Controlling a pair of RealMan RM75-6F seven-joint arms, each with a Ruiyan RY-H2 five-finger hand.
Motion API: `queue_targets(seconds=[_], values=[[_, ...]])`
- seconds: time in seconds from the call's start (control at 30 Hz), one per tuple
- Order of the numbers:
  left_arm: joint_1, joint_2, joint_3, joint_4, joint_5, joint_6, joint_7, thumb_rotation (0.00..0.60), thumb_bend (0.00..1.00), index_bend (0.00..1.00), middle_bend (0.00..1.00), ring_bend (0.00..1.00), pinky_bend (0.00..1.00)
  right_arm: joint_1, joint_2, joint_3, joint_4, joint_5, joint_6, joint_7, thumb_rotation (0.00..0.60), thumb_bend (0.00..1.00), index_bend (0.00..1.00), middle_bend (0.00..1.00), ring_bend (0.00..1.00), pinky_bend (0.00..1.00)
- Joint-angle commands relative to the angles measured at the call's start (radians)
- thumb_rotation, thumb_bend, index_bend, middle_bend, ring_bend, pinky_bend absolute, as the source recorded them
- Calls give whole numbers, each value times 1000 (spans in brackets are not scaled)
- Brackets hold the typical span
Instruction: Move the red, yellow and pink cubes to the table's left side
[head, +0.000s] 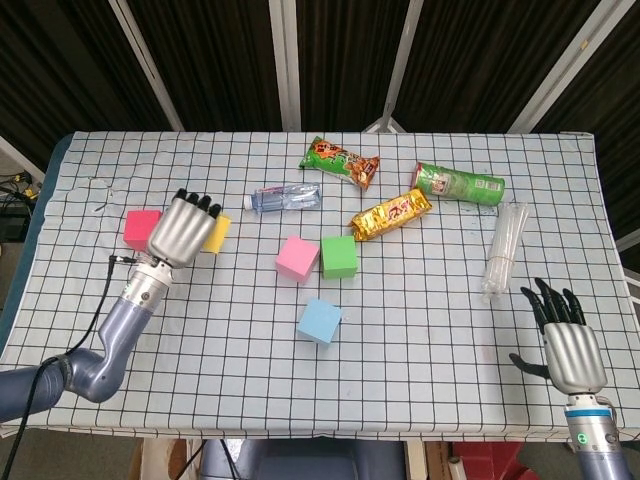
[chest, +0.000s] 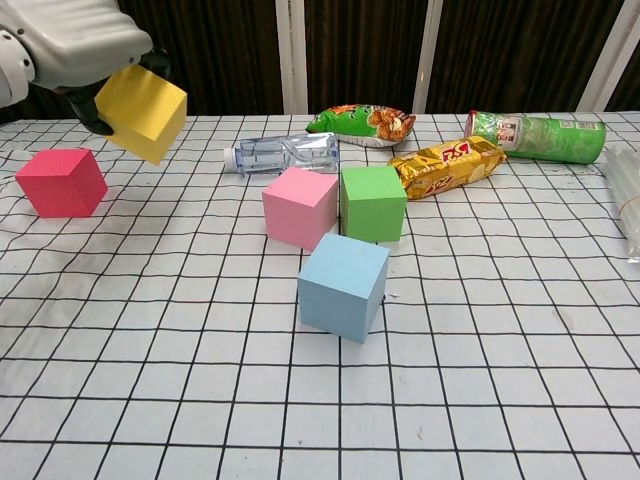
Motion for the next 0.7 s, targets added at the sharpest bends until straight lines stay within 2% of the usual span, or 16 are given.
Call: queue_targets(seconds=[0.03, 0.23, 0.33, 0.43, 0.47, 0.53, 0.6, 0.7], values=[[4, -38, -30, 138, -21, -63, -103, 600, 287, 529, 581, 441, 448, 0, -4, 4, 2, 9, 0, -9, 600, 59, 124, 26, 111, 0], [-16, -139, -55, 348, -12, -139, -198, 600, 268, 498, 545, 434, 435, 8, -14, 9, 8, 31, -16, -29, 600, 59, 124, 27, 111, 0], [-17, -184, -68, 419, -30, -178, -237, 600, 226, 457, 481, 403, 417, 10, -16, 12, 11, 41, -20, -33, 600, 59, 124, 27, 112, 0], [-18, -224, -73, 491, -58, -221, -232, 600, 142, 353, 296, 293, 346, 10, -19, 14, 12, 45, -20, -38, 600, 59, 124, 27, 112, 0], [-17, -238, -83, 506, -75, -237, -236, 600, 106, 274, 177, 209, 286, 11, -19, 13, 12, 45, -20, -39, 600, 59, 124, 27, 111, 0], [-16, -257, -103, 516, -108, -261, -251, 600, 59, 158, 44, 82, 208, 12, -20, 12, 12, 45, -23, -42, 600, 59, 124, 27, 112, 0], [-16, -266, -125, 505, -143, -287, -263, 600, 15, 71, 0, 5, 163, 12, -20, 12, 11, 45, -23, -42, 600, 59, 124, 27, 112, 0], [-17, -258, -159, 446, -167, -302, -302, 600, 0, 32, 0, 0, 151, 11, -19, 11, 9, 43, -21, -42, 600, 59, 124, 27, 112, 0]])
